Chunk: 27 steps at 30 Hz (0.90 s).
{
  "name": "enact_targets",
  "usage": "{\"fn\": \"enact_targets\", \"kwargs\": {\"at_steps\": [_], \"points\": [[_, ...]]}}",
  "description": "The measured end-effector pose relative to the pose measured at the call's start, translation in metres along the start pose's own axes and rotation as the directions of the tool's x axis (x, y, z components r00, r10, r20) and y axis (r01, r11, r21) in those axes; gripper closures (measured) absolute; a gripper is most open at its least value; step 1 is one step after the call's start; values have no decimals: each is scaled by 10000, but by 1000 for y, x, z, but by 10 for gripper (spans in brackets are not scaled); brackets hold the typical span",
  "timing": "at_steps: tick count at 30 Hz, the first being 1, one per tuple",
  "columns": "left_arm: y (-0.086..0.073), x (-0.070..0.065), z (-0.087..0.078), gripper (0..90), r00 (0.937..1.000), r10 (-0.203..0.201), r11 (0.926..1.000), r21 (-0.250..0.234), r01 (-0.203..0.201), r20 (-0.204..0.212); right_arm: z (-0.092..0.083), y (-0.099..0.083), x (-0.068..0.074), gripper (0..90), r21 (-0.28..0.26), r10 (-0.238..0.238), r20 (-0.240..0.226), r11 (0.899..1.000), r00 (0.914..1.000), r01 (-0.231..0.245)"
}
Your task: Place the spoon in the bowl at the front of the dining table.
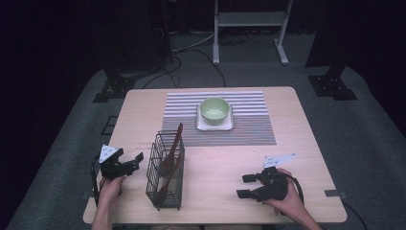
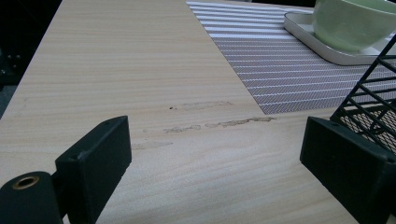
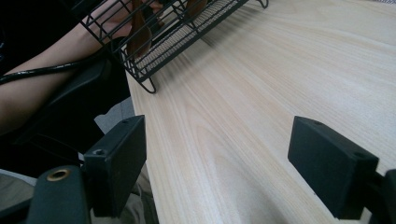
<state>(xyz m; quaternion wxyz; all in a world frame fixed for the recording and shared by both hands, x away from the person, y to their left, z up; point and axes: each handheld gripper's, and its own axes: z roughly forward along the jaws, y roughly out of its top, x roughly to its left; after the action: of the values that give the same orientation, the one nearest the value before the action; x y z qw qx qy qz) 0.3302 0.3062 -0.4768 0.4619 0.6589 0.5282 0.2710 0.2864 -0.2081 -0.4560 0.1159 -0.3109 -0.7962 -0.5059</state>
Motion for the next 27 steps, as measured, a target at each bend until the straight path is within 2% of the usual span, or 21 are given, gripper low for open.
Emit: {"fn": "enact_targets", "kwargs": {"at_steps": [5, 9, 19, 27], "points": [[0, 0, 0, 81, 10000, 8, 10000, -31, -8, 7, 0, 5, 4, 181, 30, -24, -87, 10000, 10000, 24], [0, 0, 0, 81, 10000, -27, 10000, -63, 27, 5, 1, 14, 9, 181, 100, -35, -261, 9999, 9997, 38], [0, -1, 0, 81, 10000, 24, 10000, -28, -24, -18, 4, 41, 21, 181, 477, -346, -342, 9982, 9988, 363], [0, 0, 0, 81, 10000, 14, 10000, -41, -14, 8, 8, 57, 28, 181, 596, -393, -521, 9973, 9979, 424]]}}
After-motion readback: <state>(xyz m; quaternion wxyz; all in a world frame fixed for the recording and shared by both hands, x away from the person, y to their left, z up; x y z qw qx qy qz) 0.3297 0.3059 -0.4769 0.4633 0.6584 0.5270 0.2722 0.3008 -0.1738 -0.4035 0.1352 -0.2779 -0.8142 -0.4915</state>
